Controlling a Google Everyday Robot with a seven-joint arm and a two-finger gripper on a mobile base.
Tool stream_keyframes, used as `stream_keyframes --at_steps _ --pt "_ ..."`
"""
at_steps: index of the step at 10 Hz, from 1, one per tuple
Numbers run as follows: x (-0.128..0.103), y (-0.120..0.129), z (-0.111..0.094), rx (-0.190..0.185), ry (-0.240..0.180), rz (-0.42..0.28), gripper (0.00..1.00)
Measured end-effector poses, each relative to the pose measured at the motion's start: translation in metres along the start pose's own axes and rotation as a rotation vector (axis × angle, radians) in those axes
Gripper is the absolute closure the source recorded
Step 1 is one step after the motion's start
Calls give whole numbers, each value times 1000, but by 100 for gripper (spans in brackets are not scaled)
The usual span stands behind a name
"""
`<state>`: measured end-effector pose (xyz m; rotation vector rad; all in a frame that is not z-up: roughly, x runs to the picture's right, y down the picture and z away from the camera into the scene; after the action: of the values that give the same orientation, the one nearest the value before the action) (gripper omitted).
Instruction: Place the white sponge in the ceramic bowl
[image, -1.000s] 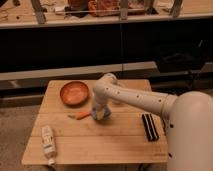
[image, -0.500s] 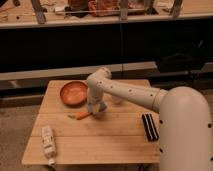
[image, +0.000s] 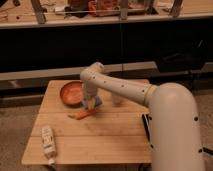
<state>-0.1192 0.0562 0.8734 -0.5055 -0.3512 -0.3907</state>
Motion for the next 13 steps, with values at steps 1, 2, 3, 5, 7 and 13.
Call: stream_keyframes --at_steps 1,2,3,5,7,13 --pt "-3 -9 -1 4 4 -1 100" --pt "-7 -17 0 7 8 -5 100" --pt "-9 -21 -1 9 9 -10 100" --pt "-4 -29 -1 14 21 -7 100" --pt "-8 -46 3 12 22 -12 100" --pt "-8 -68 1 18 34 -20 92"
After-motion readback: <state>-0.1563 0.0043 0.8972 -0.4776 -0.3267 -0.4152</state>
